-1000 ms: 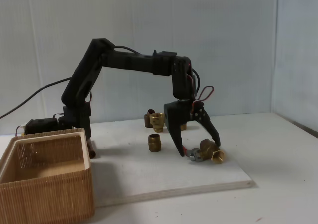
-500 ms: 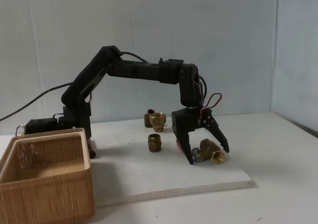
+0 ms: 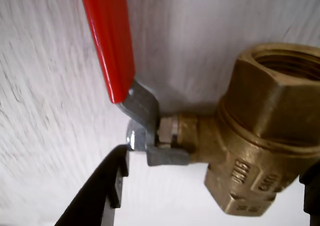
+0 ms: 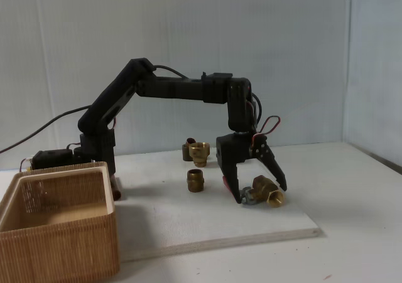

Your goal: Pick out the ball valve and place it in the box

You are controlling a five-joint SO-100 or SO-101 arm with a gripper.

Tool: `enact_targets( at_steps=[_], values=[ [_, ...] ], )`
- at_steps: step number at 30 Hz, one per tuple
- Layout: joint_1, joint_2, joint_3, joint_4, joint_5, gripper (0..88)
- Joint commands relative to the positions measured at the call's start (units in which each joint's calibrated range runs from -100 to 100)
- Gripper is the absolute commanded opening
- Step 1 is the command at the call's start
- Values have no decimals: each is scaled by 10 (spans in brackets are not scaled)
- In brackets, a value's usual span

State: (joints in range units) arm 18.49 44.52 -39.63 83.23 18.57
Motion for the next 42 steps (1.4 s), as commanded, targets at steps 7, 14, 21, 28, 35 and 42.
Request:
enact_targets(
  at_steps=[7,14,21,28,35,42],
  values=[
    [-10,-6,-27,8,-5,358],
    [-16,-6,-25,8,-22,358],
    [-16,-5,-24,9,-21,358],
    [-10,-5,-31,37,8,358],
    [-9,-5,-24,40,13,358],
    [-9,-5,-24,39,22,358]
  ],
)
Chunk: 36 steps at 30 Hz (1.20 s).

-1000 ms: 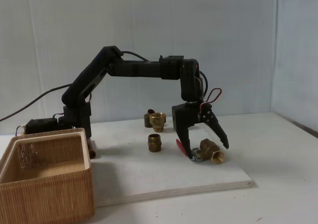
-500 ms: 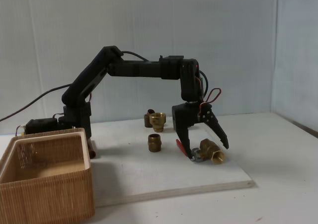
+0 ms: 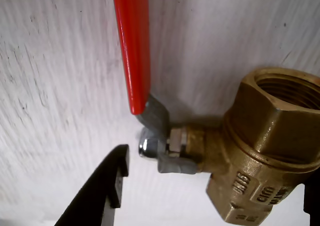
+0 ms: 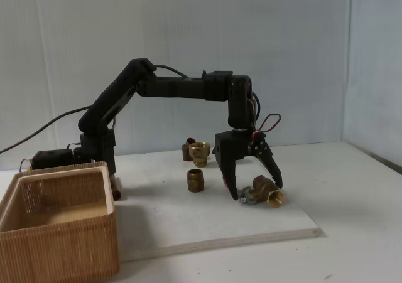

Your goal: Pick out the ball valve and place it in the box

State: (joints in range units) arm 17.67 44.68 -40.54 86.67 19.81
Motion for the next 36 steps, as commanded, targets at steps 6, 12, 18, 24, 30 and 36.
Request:
enact_targets(
  at_steps=[6,12,18,24,30,36],
  values=[
    [-1,-6,-15,-1,12,358],
    [-6,1,-15,-2,13,358],
    [-6,38,-23,-27,11,358],
    [-4,39,-40,-23,12,358],
    [0,45,-72,-22,12,358],
    [3,48,-68,-22,10,358]
  ],
)
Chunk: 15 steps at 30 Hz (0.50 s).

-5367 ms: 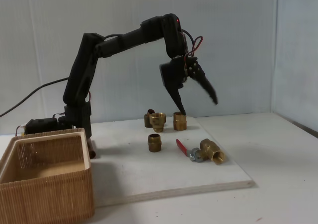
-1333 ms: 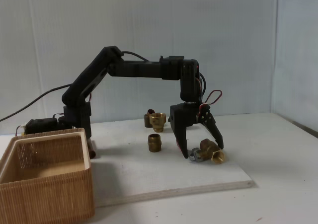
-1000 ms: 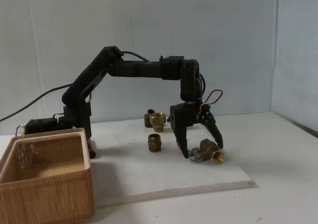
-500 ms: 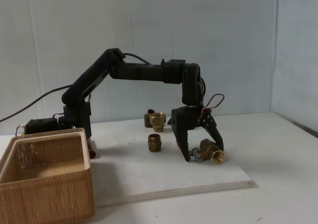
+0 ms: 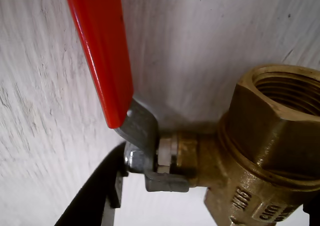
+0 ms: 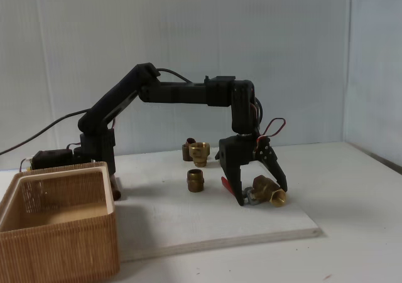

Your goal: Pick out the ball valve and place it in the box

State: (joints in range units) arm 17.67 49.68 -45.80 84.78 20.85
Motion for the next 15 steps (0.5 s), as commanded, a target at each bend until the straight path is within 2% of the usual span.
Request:
enact_targets(
  at_steps=[1,10,15],
  values=[
    [3,-2,-15,-3,0,358],
    [0,-3,-21,28,-1,342],
    [-2,-3,-21,33,-1,186]
  ],
)
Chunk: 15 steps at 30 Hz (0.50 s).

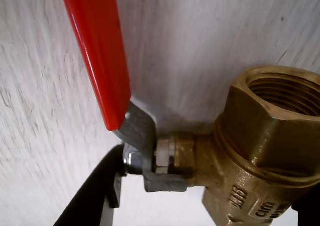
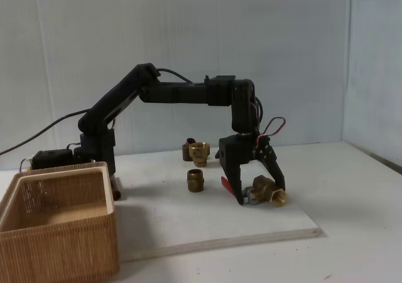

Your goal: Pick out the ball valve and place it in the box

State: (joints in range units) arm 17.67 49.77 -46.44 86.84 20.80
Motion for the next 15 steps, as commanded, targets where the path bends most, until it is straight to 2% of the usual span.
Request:
enact_targets(
  at_steps=[1,6,15],
  values=[
    [-2,-4,-15,12,-1,158],
    [-2,-7,-15,12,-1,92],
    [-1,-26,-45,32,-1,89]
  ],
)
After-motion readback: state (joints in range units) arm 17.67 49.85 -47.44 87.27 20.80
